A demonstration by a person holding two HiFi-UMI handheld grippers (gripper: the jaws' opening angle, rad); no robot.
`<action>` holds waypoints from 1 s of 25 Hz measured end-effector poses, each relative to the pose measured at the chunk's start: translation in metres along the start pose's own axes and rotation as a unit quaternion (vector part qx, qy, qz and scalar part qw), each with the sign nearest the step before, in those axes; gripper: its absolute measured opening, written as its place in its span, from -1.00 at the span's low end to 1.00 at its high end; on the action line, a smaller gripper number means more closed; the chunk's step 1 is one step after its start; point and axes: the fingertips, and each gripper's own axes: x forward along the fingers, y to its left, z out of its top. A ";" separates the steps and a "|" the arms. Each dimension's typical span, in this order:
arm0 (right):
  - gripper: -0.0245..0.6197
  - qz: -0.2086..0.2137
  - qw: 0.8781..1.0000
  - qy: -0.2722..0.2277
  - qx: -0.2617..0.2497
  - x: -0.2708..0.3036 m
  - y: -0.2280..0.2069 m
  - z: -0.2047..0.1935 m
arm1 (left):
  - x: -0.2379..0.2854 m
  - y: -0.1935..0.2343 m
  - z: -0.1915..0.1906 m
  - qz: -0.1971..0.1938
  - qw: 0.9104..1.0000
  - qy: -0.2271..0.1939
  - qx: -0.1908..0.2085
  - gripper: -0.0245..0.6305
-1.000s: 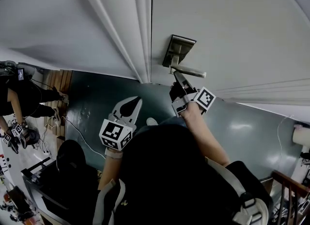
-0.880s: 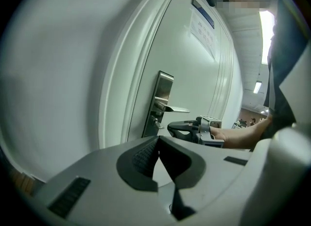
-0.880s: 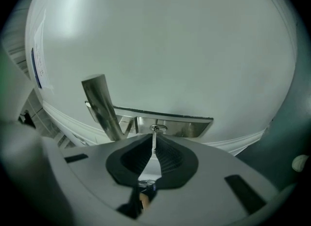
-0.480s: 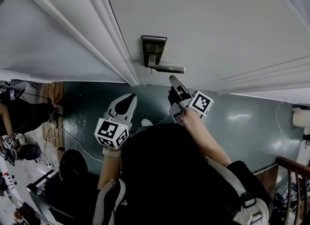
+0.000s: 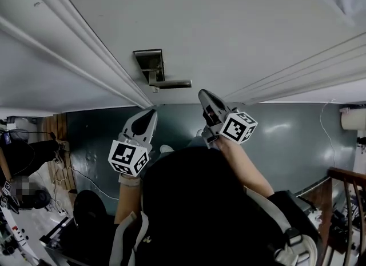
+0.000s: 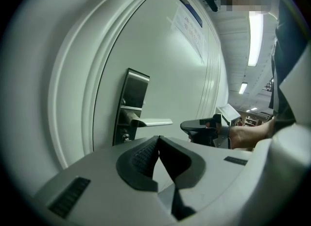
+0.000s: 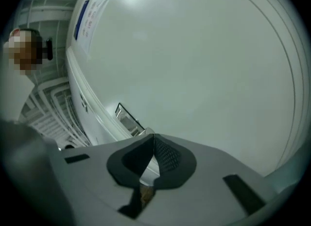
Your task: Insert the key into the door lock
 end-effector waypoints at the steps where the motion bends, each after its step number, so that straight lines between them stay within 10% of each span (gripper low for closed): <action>1: -0.87 -0.007 1.000 0.005 -0.029 -0.005 0.001 0.003 | 0.004 -0.003 0.002 -0.002 1.000 0.000 0.004 -0.90; 16: -0.87 -0.067 0.948 0.020 -0.310 -0.063 0.032 0.058 | 0.049 -0.042 0.036 -0.037 0.998 -0.017 0.047 -0.89; 25: -0.87 -0.082 0.926 0.018 -0.368 -0.088 0.041 0.074 | 0.059 -0.061 0.049 -0.052 0.996 -0.022 0.064 -0.89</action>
